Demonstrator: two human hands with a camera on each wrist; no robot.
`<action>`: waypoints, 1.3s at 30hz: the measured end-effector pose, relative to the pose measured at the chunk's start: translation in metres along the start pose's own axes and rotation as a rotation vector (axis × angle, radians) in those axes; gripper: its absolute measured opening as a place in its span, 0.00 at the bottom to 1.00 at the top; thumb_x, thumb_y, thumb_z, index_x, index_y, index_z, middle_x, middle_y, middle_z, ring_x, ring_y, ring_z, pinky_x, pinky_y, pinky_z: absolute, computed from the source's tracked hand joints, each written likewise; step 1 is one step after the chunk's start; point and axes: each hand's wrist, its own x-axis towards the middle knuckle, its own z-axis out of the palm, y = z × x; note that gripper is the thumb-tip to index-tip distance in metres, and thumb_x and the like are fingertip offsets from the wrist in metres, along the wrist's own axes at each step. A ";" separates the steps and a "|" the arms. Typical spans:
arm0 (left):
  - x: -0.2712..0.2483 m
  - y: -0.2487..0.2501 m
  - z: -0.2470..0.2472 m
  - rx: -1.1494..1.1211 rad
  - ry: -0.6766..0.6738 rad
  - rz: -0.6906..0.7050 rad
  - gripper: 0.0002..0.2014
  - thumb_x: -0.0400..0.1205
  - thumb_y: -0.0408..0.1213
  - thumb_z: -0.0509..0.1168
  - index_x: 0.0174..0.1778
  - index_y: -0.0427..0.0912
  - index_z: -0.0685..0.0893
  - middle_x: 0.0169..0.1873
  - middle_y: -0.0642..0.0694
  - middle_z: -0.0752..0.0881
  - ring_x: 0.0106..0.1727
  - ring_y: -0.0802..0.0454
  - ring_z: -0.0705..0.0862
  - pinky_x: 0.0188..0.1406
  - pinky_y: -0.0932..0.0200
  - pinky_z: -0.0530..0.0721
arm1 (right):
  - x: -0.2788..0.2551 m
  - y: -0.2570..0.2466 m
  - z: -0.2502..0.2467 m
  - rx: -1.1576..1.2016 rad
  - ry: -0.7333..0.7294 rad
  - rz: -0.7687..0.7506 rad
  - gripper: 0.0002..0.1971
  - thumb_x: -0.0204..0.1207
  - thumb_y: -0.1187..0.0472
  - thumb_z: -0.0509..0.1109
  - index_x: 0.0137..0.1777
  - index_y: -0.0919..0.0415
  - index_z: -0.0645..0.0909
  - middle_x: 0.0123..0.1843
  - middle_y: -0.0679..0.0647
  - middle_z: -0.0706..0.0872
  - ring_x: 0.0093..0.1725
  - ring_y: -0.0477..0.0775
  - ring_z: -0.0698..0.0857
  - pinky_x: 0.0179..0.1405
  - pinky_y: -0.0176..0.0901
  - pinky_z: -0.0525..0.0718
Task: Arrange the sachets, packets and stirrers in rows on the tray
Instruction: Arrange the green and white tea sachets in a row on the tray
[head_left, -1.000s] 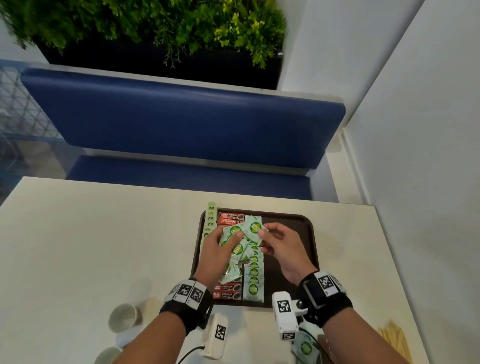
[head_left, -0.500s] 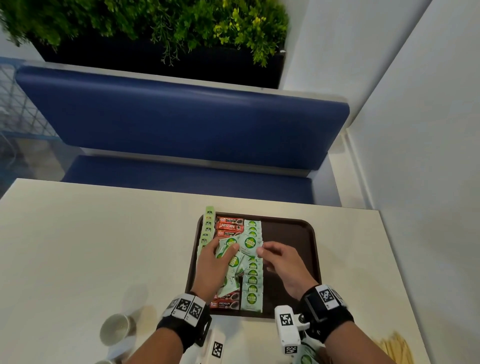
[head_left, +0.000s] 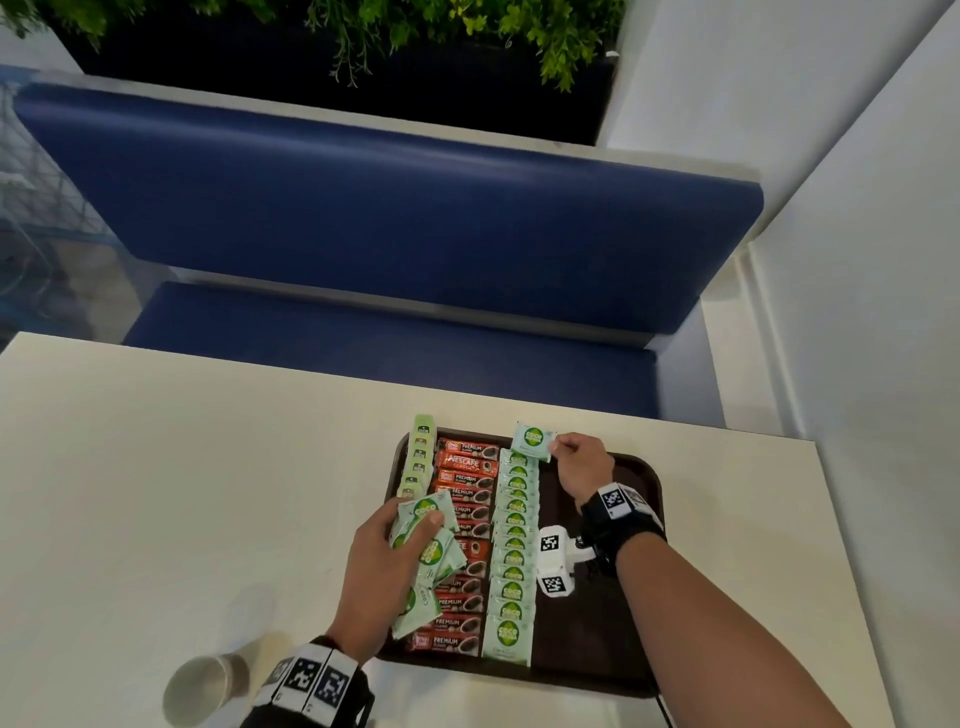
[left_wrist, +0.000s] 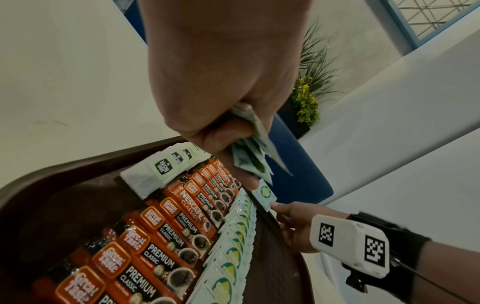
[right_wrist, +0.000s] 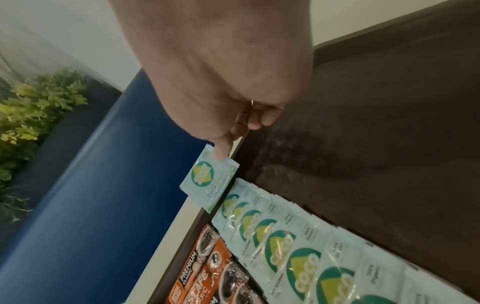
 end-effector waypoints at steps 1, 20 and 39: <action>0.000 0.000 0.000 -0.001 0.004 -0.007 0.08 0.89 0.40 0.74 0.62 0.44 0.90 0.50 0.44 0.98 0.48 0.40 0.98 0.54 0.35 0.95 | 0.004 0.003 0.002 -0.011 -0.006 0.008 0.10 0.85 0.49 0.74 0.59 0.50 0.93 0.64 0.53 0.93 0.69 0.67 0.83 0.72 0.56 0.83; 0.006 -0.008 0.012 -0.001 0.015 -0.057 0.08 0.88 0.41 0.75 0.63 0.48 0.91 0.52 0.47 0.97 0.51 0.43 0.98 0.58 0.34 0.95 | -0.029 -0.023 -0.001 -0.154 0.073 0.018 0.09 0.87 0.51 0.72 0.44 0.42 0.86 0.62 0.51 0.92 0.73 0.66 0.72 0.73 0.57 0.69; 0.001 -0.007 0.008 -0.024 0.022 -0.080 0.09 0.88 0.40 0.74 0.64 0.46 0.90 0.51 0.46 0.98 0.49 0.42 0.98 0.53 0.38 0.96 | -0.033 -0.022 0.008 -0.187 0.140 0.051 0.09 0.87 0.49 0.71 0.52 0.47 0.94 0.58 0.53 0.92 0.69 0.63 0.76 0.70 0.58 0.72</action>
